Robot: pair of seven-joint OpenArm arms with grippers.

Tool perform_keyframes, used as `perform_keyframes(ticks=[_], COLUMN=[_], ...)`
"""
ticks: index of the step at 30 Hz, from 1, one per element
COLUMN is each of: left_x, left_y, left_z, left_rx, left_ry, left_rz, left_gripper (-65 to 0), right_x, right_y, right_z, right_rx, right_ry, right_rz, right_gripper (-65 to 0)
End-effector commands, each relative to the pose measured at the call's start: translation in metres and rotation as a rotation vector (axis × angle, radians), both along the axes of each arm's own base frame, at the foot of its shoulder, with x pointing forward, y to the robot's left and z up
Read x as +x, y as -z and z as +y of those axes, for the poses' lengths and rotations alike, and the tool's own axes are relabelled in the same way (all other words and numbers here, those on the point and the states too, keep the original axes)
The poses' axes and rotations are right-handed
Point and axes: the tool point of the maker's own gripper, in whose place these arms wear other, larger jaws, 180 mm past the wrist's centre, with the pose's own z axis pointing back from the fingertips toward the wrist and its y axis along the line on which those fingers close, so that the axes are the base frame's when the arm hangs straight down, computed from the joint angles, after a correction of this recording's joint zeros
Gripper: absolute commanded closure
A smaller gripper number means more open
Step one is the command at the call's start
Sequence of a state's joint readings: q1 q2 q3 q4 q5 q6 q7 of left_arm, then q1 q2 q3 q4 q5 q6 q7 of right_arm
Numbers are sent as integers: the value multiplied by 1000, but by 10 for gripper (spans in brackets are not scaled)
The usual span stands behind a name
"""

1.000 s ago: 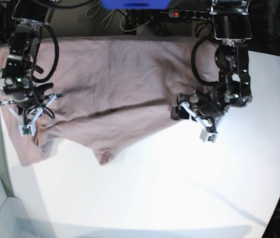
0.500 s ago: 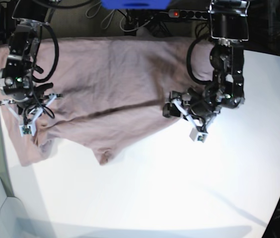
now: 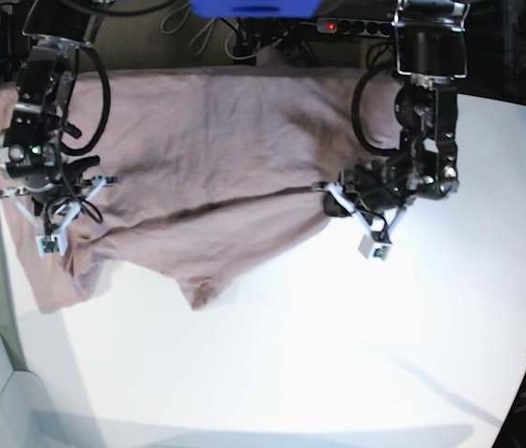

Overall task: Layout the t-shirt on the table in an organized manner, then fold the t-shirt properly
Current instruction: 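Grasp the shirt edge with the left gripper and pull it outward, then grasp the shirt edge near the right gripper to smooth it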

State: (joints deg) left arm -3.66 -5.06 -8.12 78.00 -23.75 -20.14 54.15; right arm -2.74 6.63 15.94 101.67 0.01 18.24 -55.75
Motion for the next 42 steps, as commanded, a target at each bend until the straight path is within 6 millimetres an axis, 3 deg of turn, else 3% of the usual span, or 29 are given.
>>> perform_keyframes(ticks=[1, 9, 16, 19, 21, 25, 30, 36, 42], left_x=[10, 20, 18, 8, 6, -7, -19, -21, -1], left_y=[-9, -21, -27, -22, -20, -12, -4, -6, -47], left_z=[17, 97, 126, 133, 137, 139, 142, 140, 124], left_rx=[20, 39, 72, 73, 74, 80, 84, 72, -37], left_ry=[-33, -243, -281, -302, -314, -319, -327, -327, -317], left_rz=[-31, -65, -73, -57, -53, -25, 1, -7, -136], left_gripper=[-1, -1, -1, -1, -1, -1, -1, -1, -1], right_x=[8, 8, 12, 17, 31, 61, 90, 81, 63], right_y=[-12, -12, -9, -1, -5, -3, 13, 35, 49], right_z=[-3, -3, 18, 46, 61, 72, 68, 51, 27], right_rx=[-16, -14, 13, 46, 62, 85, 116, 97, 56], right_ry=[-5, -5, -47, -107, -137, -161, -144, -120, -101], right_rz=[-44, -42, -42, -31, -49, -42, 21, 97, 144], right_gripper=[0, 0, 0, 0, 0, 0, 0, 0, 0])
